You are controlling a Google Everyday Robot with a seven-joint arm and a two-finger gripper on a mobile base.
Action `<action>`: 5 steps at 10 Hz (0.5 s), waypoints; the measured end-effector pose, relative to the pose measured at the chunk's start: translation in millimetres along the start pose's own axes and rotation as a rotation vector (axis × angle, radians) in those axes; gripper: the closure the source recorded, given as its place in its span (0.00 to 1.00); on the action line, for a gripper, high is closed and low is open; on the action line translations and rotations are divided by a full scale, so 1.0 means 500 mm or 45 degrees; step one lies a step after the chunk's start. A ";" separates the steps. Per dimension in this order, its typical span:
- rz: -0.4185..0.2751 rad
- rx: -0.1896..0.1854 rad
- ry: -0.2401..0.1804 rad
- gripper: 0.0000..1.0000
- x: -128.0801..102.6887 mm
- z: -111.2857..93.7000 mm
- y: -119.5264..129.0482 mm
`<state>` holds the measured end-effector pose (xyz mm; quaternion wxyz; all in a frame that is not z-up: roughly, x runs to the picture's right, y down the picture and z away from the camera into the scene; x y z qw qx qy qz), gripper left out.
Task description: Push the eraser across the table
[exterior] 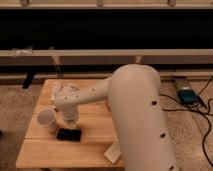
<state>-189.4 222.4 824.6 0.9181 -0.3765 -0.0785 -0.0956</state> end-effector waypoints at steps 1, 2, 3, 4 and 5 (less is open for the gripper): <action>-0.004 -0.011 0.007 1.00 0.005 0.004 0.008; -0.008 -0.023 0.014 1.00 0.013 0.008 0.016; -0.015 -0.037 0.016 1.00 0.017 0.010 0.026; -0.023 -0.049 0.017 1.00 0.022 0.011 0.037; -0.036 -0.063 0.017 1.00 0.026 0.010 0.052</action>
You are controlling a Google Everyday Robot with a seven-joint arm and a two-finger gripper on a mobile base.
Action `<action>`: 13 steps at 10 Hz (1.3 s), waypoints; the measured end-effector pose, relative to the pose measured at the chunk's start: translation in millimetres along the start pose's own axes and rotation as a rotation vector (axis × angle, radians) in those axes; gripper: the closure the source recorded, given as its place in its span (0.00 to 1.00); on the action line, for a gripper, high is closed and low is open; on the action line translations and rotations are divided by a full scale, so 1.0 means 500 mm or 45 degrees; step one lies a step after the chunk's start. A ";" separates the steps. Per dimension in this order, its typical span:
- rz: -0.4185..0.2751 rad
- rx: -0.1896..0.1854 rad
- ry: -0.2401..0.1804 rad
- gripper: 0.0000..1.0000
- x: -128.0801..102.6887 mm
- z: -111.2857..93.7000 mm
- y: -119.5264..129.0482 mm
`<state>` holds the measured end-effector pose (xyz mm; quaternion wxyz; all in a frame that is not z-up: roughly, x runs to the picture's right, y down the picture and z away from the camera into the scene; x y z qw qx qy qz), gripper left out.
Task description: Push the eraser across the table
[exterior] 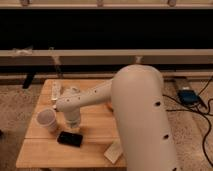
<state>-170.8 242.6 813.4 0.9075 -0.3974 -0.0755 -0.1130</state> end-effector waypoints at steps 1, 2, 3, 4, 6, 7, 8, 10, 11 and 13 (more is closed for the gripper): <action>-0.012 -0.012 0.000 1.00 0.004 0.000 0.011; -0.022 -0.023 0.001 1.00 0.006 0.000 0.020; -0.032 -0.035 0.003 1.00 0.011 0.000 0.030; -0.047 -0.052 0.003 1.00 0.012 0.000 0.042; -0.073 -0.078 -0.002 1.00 0.009 0.000 0.065; -0.093 -0.096 -0.007 1.00 0.006 0.000 0.080; -0.111 -0.116 -0.012 1.00 0.001 0.000 0.098; -0.128 -0.150 -0.032 1.00 -0.005 -0.007 0.120; -0.119 -0.151 -0.046 1.00 -0.003 -0.017 0.116; -0.089 -0.131 -0.073 1.00 0.006 -0.039 0.094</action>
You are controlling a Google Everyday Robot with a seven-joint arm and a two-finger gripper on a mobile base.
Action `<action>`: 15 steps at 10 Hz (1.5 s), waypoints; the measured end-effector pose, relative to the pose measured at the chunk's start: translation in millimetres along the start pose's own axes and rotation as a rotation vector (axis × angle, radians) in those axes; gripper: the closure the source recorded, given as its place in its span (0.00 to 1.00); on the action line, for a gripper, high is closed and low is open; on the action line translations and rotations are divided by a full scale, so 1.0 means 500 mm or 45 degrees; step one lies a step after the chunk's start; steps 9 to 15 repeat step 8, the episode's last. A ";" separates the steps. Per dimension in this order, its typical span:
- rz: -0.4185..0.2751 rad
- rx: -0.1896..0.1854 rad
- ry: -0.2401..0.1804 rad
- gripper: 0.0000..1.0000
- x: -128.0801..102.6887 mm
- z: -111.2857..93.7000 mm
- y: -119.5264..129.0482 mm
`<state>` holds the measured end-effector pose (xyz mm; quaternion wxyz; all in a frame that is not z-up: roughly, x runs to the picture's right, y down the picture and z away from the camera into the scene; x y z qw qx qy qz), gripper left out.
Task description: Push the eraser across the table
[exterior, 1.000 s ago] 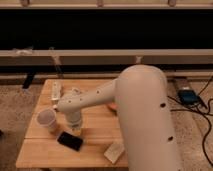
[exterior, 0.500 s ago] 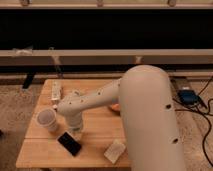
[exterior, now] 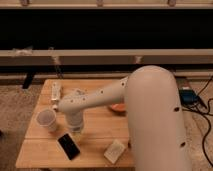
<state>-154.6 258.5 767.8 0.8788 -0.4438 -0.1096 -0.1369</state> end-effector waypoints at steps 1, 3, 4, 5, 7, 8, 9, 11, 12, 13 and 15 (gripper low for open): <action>0.032 0.034 -0.025 1.00 0.013 -0.028 -0.026; 0.078 0.106 -0.071 1.00 0.032 -0.093 -0.072; 0.093 0.142 -0.093 1.00 0.036 -0.129 -0.088; 0.106 0.177 -0.113 0.97 0.041 -0.165 -0.100; 0.105 0.186 -0.114 0.96 0.040 -0.177 -0.102; 0.103 0.186 -0.115 0.96 0.038 -0.177 -0.102; 0.103 0.186 -0.115 0.96 0.038 -0.177 -0.102; 0.103 0.186 -0.115 0.96 0.038 -0.177 -0.102; 0.103 0.186 -0.115 0.96 0.038 -0.177 -0.102; 0.103 0.186 -0.115 0.96 0.038 -0.177 -0.102; 0.103 0.186 -0.115 0.96 0.038 -0.177 -0.102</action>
